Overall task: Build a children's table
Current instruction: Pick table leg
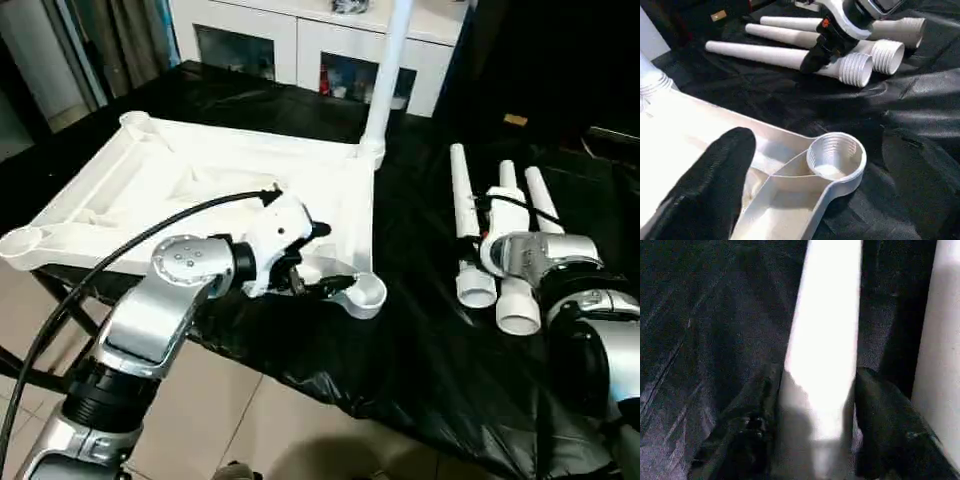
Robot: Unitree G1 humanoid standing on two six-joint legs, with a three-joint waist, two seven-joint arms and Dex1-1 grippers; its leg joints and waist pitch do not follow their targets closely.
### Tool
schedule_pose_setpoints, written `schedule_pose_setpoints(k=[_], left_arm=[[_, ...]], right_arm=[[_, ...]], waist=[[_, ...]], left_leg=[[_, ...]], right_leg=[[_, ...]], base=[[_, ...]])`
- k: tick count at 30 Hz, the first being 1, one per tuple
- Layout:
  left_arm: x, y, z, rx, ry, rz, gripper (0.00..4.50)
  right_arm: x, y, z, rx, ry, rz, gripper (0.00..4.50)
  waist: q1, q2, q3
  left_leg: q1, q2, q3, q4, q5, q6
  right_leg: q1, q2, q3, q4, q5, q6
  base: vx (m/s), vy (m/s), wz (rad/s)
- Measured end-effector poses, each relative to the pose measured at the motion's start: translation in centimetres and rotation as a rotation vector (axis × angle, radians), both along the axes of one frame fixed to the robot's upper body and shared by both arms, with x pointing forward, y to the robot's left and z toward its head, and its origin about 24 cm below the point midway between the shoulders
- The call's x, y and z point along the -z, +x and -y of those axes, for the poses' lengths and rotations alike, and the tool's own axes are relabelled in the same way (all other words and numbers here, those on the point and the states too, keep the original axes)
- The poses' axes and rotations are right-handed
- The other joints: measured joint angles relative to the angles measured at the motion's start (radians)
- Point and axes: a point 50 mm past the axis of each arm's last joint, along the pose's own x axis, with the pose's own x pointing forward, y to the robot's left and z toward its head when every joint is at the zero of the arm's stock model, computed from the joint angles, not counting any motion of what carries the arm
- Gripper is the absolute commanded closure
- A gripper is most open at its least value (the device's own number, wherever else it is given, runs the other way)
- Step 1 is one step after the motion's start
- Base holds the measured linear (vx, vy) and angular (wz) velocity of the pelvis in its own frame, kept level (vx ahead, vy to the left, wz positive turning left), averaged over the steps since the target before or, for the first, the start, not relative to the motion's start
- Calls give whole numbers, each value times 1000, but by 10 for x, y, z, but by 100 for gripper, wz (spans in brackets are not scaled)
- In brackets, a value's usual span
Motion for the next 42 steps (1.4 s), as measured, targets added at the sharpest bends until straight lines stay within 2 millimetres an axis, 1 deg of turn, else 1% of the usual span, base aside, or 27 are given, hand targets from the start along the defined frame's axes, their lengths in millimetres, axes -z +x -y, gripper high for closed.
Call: schedule_pose_setpoints(k=[4, 8, 12, 14, 16, 17, 20, 22, 24, 25, 26, 27, 29, 31, 34, 36, 39, 42], left_arm=[[0, 0, 0, -1, 1, 1, 0], [0, 0, 0, -2, 1, 2, 0], [-1, 1, 2, -16, -20, 12, 0], [-3, 4, 5, -40, -47, 27, 0], [-8, 11, 8, -96, -101, 50, 0], [-12, 16, 10, -130, -139, 67, 0], [-20, 22, 12, -185, -203, 93, 0], [-25, 29, 15, -256, -295, 106, 0], [-28, 33, 18, -318, -326, 78, 0], [-29, 36, 19, -337, -331, 61, 0], [-29, 38, 19, -363, -346, 47, 0], [-29, 39, 19, -368, -351, 40, 0], [-29, 41, 21, -386, -410, 0, 0], [-32, 42, 24, -375, -476, -31, 0], [-40, 40, 35, -327, -621, -110, 0], [-51, 39, 45, -285, -745, -178, 0], [-62, 38, 53, -243, -856, -254, 0], [-63, 35, 59, -200, -911, -324, 0]], right_arm=[[0, 0, 0, 1, -1, -2, 262], [1, 0, 0, 1, 0, -3, 264], [1, 0, 0, 32, 50, 11, 265], [0, 1, -2, 56, 137, 49, 265], [-6, 6, -7, 66, 270, 151, 266], [-13, 11, -11, 59, 348, 223, 266], [-33, 17, -12, 39, 462, 354, 266], [-46, 14, -9, 1, 592, 489, 266], [-50, 3, -12, -73, 726, 565, 266], [-49, -2, -13, -95, 759, 577, 266], [-47, -7, -15, -116, 794, 585, 266], [-46, -9, -16, -120, 801, 589, 266], [-44, -21, -16, -140, 849, 623, 266], [-49, -29, -17, -163, 885, 673, 266], [-62, -46, -16, -225, 969, 796, 266], [-72, -61, -19, -289, 1047, 880, 266], [-80, -77, -24, -374, 1116, 922, 266], [-82, -88, -30, -441, 1143, 907, 267]], waist=[[0, 0, 0], [0, 0, 0], [0, 0, 0], [0, 0, 0], [0, 0, 0], [-1, 0, 0], [3, 0, 0], [9, 0, 0], [15, 0, 0], [17, 0, 0], [23, 0, 0], [24, 0, 0], [28, 0, 0], [29, 0, 0], [32, 0, 0], [39, 0, 0], [41, 1, 0], [42, 1, -1]], left_leg=[[0, 0, 0, 2, 0, 0], [0, 0, 0, 3, 0, 0], [0, 1, 0, 4, 0, 0], [0, 1, 0, 5, 0, 0], [-1, 1, 0, 5, 0, 0], [-2, 1, 0, 6, 0, 0], [-8, 1, -1, 6, 0, 0], [-10, 2, -1, 6, 3, 6], [-9, 2, -1, 7, 3, 8], [-9, 2, -1, 7, 3, 9], [-9, 2, -1, 7, 3, 10], [-9, 2, -1, 8, 3, 10], [-9, 2, -1, 8, 4, 10], [-9, 2, -1, 8, 4, 9], [-9, 2, -1, 8, 4, 9], [-9, 2, -1, 7, 4, 9], [-10, 2, -1, 7, 4, 9], [-10, 2, -1, 6, 4, 9]], right_leg=[[0, 0, 0, 1, 0, 0], [0, 0, 0, 2, 0, 0], [0, 0, 0, 4, 0, 0], [-1, 0, 0, 4, 0, 0], [-1, 0, 0, 5, 0, 0], [-3, 0, 0, 6, 0, 0], [-3, 0, -1, 6, 0, 0], [-3, 0, -1, 4, 0, 0], [-3, 0, -1, 3, 0, 0], [-4, 0, -1, 3, 0, 0], [-4, 0, -1, 3, 0, 0], [-4, 0, -1, 3, 0, 0], [-5, 0, -2, 3, 0, 0], [-5, -1, -2, 4, 0, 0], [-4, -1, -2, 3, 0, 0], [-4, -1, -2, 2, 0, 0], [-3, -1, -2, 1, 0, 0], [-2, 0, -2, -3, 2, 4]], base=[[0, 0, 0], [0, 0, 0], [0, 0, 0], [0, 0, 0], [0, 0, 0], [0, 0, 0], [0, 0, 0], [0, 0, 0], [0, 0, 0], [0, 0, 0], [0, 0, 0], [0, 0, 0], [0, 0, 0], [0, 0, 0], [0, 0, 0], [0, 0, 0], [0, 0, 0], [0, 0, 0]])
